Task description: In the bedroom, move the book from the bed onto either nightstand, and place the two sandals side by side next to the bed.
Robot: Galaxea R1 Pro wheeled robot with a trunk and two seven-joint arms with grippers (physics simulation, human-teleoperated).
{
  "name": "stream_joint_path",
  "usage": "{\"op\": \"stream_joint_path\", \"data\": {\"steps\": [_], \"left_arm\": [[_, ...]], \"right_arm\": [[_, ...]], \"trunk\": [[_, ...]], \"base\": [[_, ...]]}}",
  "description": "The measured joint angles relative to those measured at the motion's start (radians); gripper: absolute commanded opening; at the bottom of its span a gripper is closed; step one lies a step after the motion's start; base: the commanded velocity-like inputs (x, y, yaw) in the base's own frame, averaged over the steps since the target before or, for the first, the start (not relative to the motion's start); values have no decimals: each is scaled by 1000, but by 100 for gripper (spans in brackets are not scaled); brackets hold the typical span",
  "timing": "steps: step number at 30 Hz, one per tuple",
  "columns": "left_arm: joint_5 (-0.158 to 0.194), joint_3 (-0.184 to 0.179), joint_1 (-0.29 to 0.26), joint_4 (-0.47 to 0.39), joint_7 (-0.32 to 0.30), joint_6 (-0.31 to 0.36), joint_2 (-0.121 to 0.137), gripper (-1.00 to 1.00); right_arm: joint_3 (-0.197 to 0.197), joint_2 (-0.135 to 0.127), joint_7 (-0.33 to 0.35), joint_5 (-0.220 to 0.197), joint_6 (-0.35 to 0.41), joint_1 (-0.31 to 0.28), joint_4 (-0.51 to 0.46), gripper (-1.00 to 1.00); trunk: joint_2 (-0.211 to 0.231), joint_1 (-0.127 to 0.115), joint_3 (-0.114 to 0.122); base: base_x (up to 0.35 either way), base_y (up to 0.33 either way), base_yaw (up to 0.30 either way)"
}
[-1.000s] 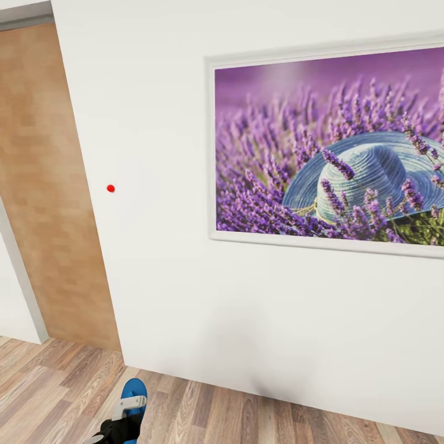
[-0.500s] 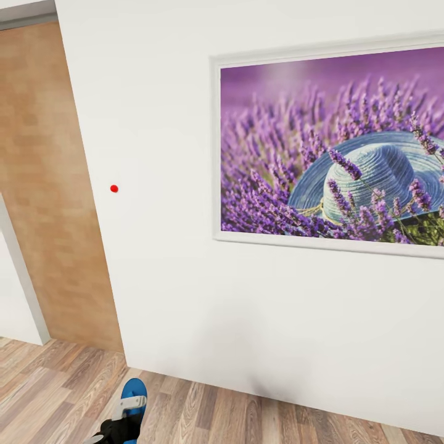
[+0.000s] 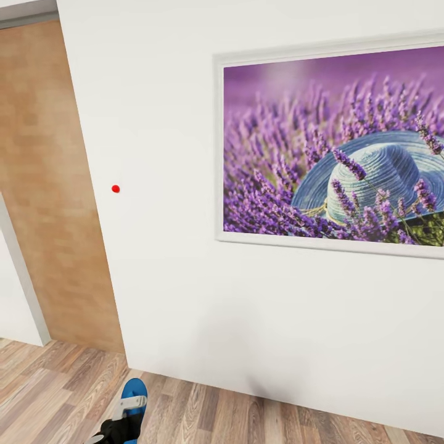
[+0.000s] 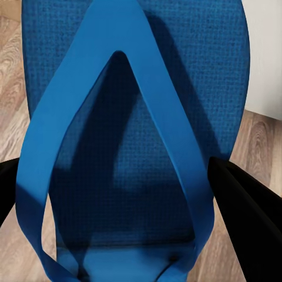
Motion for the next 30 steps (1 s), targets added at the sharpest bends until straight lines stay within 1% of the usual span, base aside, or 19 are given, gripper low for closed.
{"op": "stream_joint_path", "data": {"steps": [13, 30], "left_arm": [[0, 0, 0, 0, 0, 0, 0, -100], [0, 0, 0, 0, 0, 0, 0, -100]], "right_arm": [[0, 1, 0, -3, 0, 0, 0, 100], [1, 1, 0, -5, 0, 0, 0, 100]], "trunk": [[0, 0, 0], [0, 0, 0]], "base": [[49, 2, 0], [7, 0, 0]]}}
